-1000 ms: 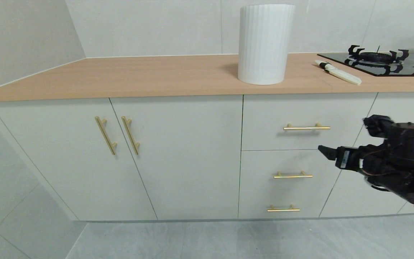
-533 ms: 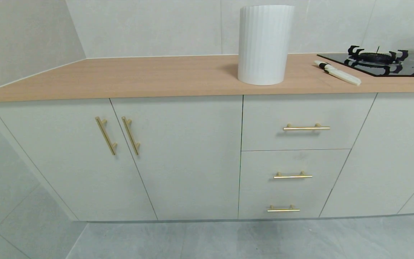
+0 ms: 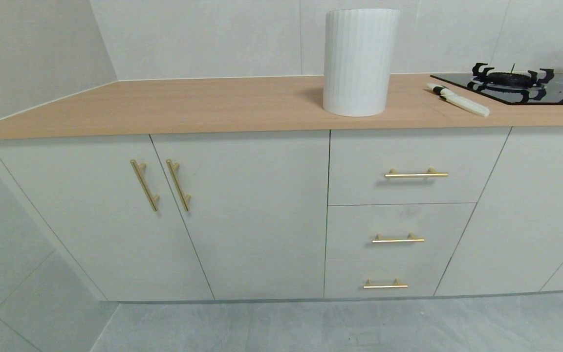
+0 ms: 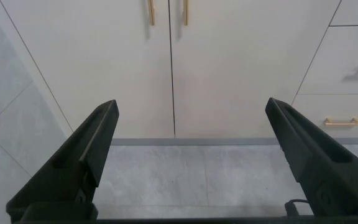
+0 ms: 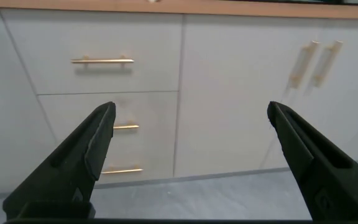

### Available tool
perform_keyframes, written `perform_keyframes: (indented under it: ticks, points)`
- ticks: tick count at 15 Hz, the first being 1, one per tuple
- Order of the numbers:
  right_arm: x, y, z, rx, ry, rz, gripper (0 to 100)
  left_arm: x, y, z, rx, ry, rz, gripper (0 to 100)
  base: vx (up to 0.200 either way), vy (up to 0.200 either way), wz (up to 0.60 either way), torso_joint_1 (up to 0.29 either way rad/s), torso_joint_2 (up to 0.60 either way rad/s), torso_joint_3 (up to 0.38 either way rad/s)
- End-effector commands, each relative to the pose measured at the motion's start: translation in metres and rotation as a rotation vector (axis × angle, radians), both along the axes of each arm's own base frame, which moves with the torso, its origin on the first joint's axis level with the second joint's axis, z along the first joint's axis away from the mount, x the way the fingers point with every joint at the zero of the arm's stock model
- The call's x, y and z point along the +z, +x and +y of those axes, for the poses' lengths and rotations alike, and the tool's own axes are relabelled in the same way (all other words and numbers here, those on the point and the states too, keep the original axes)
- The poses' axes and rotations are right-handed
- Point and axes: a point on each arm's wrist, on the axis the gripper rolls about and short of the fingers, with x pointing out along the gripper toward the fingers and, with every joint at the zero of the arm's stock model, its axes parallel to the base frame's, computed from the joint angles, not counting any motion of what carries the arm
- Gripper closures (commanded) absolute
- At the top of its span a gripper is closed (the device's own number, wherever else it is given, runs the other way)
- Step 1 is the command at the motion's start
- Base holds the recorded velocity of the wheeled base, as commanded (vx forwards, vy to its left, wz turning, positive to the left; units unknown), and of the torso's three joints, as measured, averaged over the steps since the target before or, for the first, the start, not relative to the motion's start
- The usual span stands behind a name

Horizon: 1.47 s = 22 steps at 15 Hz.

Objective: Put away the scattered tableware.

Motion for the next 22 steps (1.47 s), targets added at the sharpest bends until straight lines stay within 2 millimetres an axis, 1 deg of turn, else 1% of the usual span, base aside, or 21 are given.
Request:
perform_keyframes:
  ticks: [1, 2, 4, 7, 9, 11, 16, 22]
  points:
    - [-0.019, -0.023, 0.002, -0.028, -0.002, -0.097, 0, 0.000, 0.000, 0.000, 0.000, 0.000, 0.000, 0, 0.000, 0.000, 0.00, 0.000, 0.00, 0.000]
    - [-0.023, -0.024, 0.003, 0.005, -0.009, -0.105, 0, 0.000, 0.000, 0.000, 0.000, 0.000, 0.000, 0, 0.000, 0.000, 0.00, 0.000, 0.00, 0.000]
    - [-0.037, -0.015, 0.004, 0.057, 0.001, -0.057, 0, 0.000, 0.000, 0.000, 0.000, 0.000, 0.000, 0, 0.000, 0.000, 0.00, 0.000, 0.00, 0.000]
    - [-0.074, 0.007, 0.005, 0.086, 0.009, 0.049, 0, 0.000, 0.000, 0.000, 0.000, 0.000, 0.000, 0, 0.000, 0.000, 0.00, 0.000, 0.00, 0.000]
    - [-0.088, 0.017, 0.006, 0.137, 0.003, 0.036, 0, 0.000, 0.000, 0.000, 0.000, 0.000, 0.000, 0, 0.000, 0.000, 0.00, 0.000, 0.00, 0.000]
    - [-0.101, 0.021, 0.007, 0.160, 0.004, 0.068, 0, 0.000, 0.000, 0.000, 0.000, 0.000, 0.000, 0, 0.000, 0.000, 0.00, 0.000, 0.00, 0.000]
    - [-0.109, 0.023, 0.008, 0.201, 0.038, 0.110, 0, 0.000, 0.000, 0.000, 0.000, 0.000, 0.000, 0, 0.000, 0.000, 0.00, 0.000, 0.00, 0.000]
    - [-0.109, 0.023, 0.008, 0.208, 0.067, 0.108, 0, 0.000, 0.000, 0.000, 0.000, 0.000, 0.000, 0, 0.000, 0.000, 0.00, 0.000, 0.00, 0.000]
